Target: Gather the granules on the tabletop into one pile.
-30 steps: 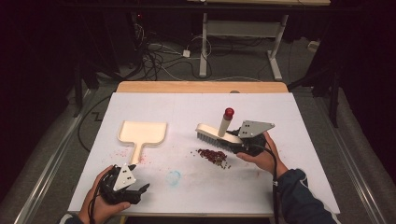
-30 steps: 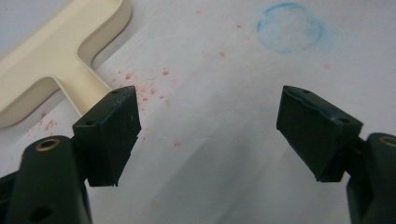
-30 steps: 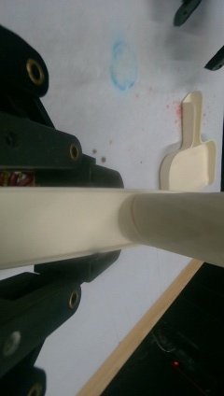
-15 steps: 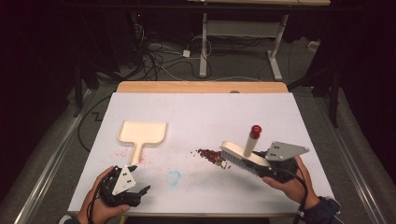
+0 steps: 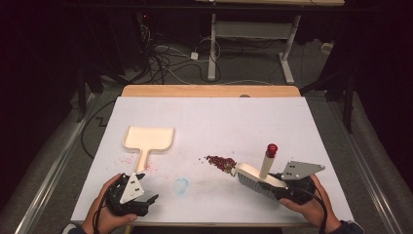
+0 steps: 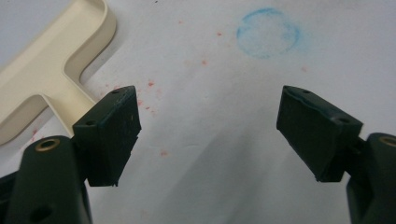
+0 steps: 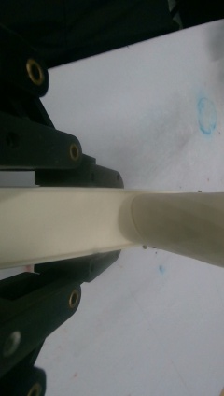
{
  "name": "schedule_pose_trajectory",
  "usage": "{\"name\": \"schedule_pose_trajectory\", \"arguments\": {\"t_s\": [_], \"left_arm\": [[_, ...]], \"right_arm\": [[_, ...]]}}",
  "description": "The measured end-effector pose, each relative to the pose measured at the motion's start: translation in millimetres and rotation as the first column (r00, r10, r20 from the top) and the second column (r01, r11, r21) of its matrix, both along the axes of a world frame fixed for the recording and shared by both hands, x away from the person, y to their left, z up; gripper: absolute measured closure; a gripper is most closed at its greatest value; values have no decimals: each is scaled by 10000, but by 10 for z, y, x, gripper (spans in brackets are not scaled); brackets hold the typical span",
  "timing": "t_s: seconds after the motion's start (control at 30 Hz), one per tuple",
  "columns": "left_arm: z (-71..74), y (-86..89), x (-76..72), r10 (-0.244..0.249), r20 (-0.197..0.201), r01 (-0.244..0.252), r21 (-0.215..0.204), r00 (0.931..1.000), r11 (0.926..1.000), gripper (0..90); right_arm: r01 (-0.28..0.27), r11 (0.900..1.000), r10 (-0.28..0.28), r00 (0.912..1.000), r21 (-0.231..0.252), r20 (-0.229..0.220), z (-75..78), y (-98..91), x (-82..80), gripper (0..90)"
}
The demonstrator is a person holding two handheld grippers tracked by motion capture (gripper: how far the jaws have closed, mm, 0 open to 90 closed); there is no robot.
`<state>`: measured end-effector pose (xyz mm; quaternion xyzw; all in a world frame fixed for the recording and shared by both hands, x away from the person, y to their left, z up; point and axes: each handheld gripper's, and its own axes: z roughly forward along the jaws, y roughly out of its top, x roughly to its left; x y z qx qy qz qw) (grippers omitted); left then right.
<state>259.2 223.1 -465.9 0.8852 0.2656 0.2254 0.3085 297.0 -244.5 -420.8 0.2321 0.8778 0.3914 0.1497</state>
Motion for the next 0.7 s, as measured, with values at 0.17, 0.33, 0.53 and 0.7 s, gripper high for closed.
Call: {"name": "schedule_pose_trajectory", "arguments": {"t_s": [0.17,0.33,0.53,0.7], "left_arm": [[-2,6,0,-32,-13,32,22,10000,10000,207],[-6,14,-6,-24,-43,24,-23,10000,10000,207],[-10,17,-9,7,-73,-7,-41,10000,10000,207],[-16,5,1,11,-89,-11,14,10000,10000,207]], "right_arm": [[47,9998,-50,9999,199,127,19,138,176,673],[-58,9995,51,9997,307,229,74,237,255,673],[-312,9959,274,9986,852,446,172,256,197,673],[-1170,9833,1129,9929,1395,370,133,383,195,672]]}}
